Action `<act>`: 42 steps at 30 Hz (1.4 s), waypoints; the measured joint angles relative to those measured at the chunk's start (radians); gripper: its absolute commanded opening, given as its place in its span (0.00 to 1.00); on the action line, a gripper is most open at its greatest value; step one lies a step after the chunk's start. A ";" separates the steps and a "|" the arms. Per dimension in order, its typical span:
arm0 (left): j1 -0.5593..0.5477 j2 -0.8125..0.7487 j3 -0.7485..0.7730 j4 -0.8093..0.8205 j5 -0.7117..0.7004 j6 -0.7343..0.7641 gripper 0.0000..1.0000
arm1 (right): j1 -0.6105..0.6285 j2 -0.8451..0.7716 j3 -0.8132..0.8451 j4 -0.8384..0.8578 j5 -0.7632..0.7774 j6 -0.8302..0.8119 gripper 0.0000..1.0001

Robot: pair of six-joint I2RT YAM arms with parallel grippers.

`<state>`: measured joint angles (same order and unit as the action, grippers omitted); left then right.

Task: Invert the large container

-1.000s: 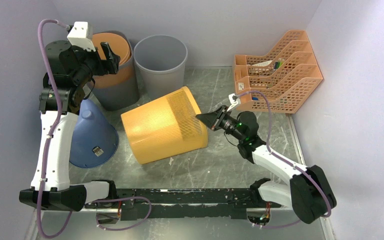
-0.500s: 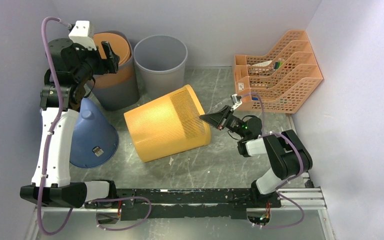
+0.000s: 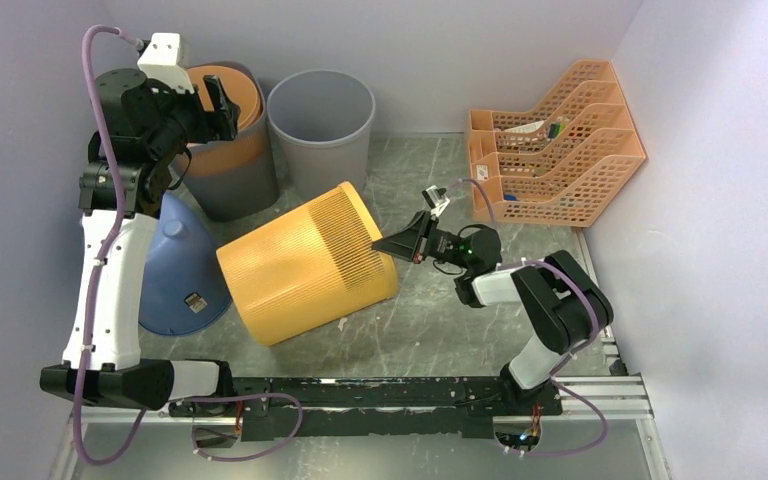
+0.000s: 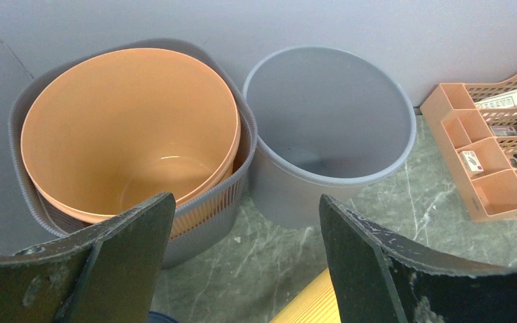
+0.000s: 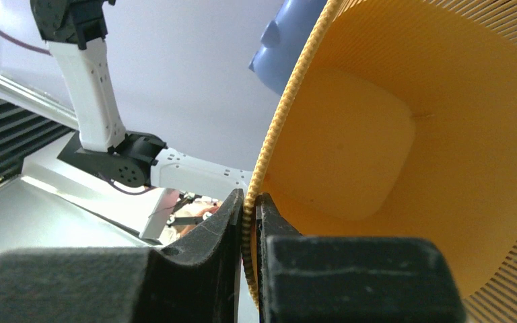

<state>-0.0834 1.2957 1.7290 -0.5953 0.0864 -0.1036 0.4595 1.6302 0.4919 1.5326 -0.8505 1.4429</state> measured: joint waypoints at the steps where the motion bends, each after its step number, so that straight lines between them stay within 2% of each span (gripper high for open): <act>1: -0.001 0.003 0.004 -0.003 -0.003 0.002 0.90 | 0.000 0.011 0.011 0.000 0.000 0.001 0.00; 9: -0.005 0.008 0.014 -0.027 -0.031 0.016 0.90 | -0.060 0.151 0.064 0.005 -0.008 0.043 0.00; 21: -0.011 0.031 0.032 -0.042 -0.064 0.033 0.90 | -0.391 0.236 -0.004 0.008 -0.057 0.079 0.00; 26: -0.015 0.044 0.032 -0.044 -0.064 0.034 0.90 | -0.407 0.340 -0.082 0.003 -0.082 0.037 0.00; 32: -0.019 0.045 0.032 -0.046 -0.065 0.036 0.90 | -0.408 0.341 -0.103 0.004 -0.114 -0.012 0.01; 35: -0.019 0.045 0.030 -0.046 -0.065 0.036 0.90 | -0.408 0.341 -0.113 0.003 -0.124 -0.026 0.24; 37: -0.019 0.045 0.029 -0.045 -0.065 0.036 0.90 | -0.408 0.341 -0.125 0.003 -0.127 -0.041 0.36; 38: -0.019 0.045 0.028 -0.045 -0.065 0.036 0.90 | -0.408 0.341 -0.130 0.003 -0.131 -0.054 0.54; 39: -0.019 0.045 0.027 -0.045 -0.065 0.036 0.90 | -0.408 0.344 -0.139 0.002 -0.136 -0.071 0.64; 42: -0.021 0.045 0.021 -0.045 -0.065 0.037 0.90 | -0.406 0.348 -0.154 -0.002 -0.149 -0.106 0.67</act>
<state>-0.1040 1.3407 1.7496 -0.6407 0.0216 -0.0669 0.0540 1.9785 0.3382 1.5303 -0.9997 1.3365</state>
